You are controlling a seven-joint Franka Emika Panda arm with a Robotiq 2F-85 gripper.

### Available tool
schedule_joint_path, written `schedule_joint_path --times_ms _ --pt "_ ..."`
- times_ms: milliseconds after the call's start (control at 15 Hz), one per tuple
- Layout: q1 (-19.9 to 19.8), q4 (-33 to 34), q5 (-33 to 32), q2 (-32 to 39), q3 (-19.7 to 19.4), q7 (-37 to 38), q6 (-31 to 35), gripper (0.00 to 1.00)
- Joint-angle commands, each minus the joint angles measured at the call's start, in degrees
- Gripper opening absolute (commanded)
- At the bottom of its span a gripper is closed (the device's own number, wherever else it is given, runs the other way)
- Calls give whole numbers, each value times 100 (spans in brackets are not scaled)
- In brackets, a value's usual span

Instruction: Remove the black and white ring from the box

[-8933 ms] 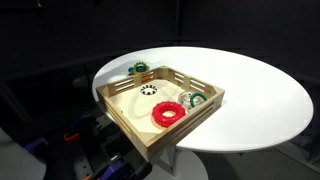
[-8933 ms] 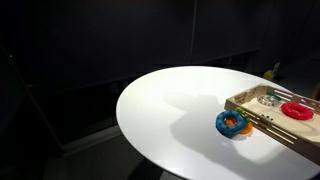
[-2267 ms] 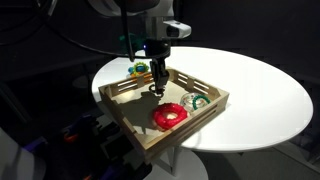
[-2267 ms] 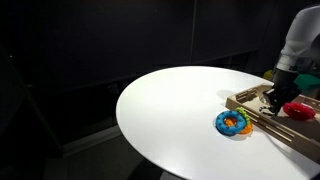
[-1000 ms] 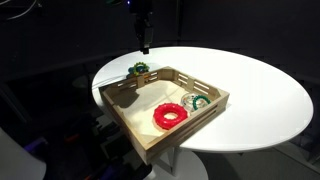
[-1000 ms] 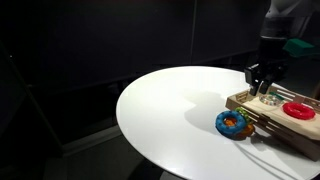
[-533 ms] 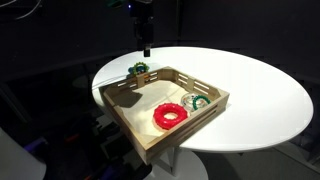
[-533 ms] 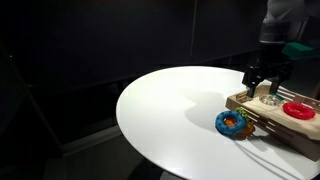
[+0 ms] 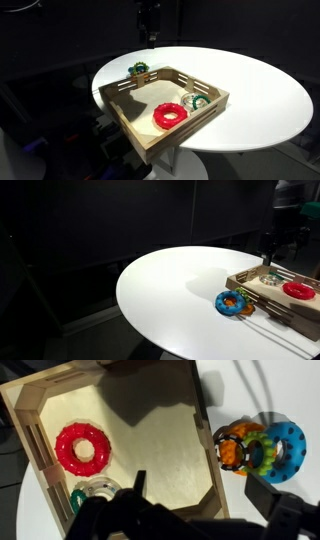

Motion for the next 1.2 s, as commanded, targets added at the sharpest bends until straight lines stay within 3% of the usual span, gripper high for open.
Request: schedule_joint_path --times_ms 0,267,467,867,1133 --pt "-94 -28 -105 -493 -197 -948 -343 100" --pt "-105 -77 -6 -927 -470 -2154 -454 100" --pt "-112 -48 14 -1192 -602 -2641 -645 100" --pt "-164 47 -60 -1551 -560 -2466 -1301 100" --pt "-141 -4 -23 -1528 -561 -2478 -1254 100"
